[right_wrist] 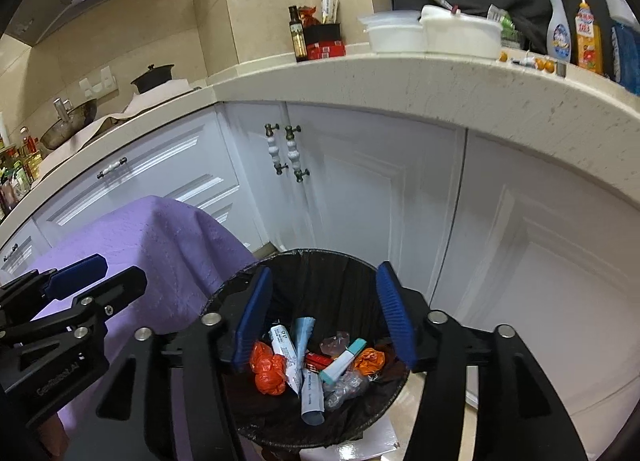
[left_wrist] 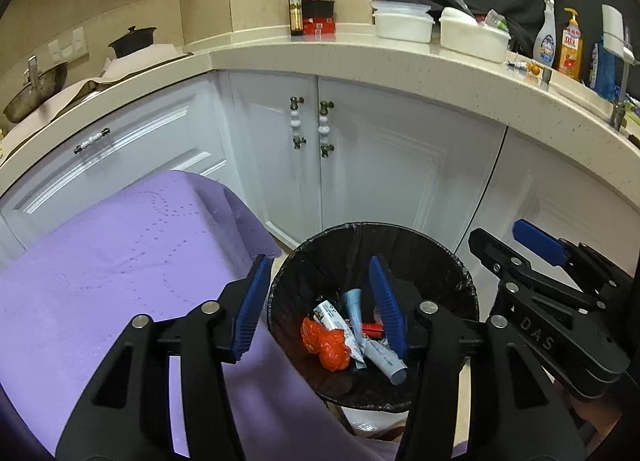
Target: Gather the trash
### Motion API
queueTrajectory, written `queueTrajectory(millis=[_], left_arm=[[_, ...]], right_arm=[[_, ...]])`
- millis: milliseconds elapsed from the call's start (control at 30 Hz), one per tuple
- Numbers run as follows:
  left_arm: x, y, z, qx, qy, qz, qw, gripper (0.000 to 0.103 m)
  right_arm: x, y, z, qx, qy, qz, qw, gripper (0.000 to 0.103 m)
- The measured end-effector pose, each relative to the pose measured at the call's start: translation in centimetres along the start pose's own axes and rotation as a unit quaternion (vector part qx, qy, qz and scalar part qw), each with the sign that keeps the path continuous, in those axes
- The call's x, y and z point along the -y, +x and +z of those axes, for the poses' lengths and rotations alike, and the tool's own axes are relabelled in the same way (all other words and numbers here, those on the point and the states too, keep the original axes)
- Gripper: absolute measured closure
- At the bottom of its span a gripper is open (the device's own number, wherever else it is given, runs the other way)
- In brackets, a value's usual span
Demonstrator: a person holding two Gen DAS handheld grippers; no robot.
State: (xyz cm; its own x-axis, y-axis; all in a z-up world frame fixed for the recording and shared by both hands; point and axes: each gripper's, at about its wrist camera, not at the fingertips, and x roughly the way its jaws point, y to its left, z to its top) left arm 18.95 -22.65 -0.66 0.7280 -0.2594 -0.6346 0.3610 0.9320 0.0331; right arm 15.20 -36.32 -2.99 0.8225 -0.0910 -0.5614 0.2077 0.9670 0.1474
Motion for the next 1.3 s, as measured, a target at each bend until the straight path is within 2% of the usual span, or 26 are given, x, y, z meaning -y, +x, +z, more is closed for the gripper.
queueTrajectory(millis=[200, 567, 800, 1300], left_arm=[[-0.5, -2.9, -0.8, 0.027, -0.004, 0.004, 0.9996, 0.036], [-1.4, -9.0, -3.8, 0.066, -0.005, 0.014, 0.9977, 0.022], [-2.2, -11.9, -5.8, 0.079, -0.008, 0.017, 0.9967, 0.017], [-3.3, -15.6, -8.9, 0.091, -0.013, 0.024, 0.9955, 0.015]], right_arm=[[-0.6, -3.8, -0.1, 0.025, -0.001, -0.011, 1.0, 0.037], [-2.0, -9.3, -1.7, 0.051, -0.013, -0.016, 0.998, 0.031], [-2.2, -12.2, -3.0, 0.063, -0.018, -0.023, 0.998, 0.028], [-2.8, -15.5, -6.2, 0.056, -0.029, -0.036, 0.997, 0.027]])
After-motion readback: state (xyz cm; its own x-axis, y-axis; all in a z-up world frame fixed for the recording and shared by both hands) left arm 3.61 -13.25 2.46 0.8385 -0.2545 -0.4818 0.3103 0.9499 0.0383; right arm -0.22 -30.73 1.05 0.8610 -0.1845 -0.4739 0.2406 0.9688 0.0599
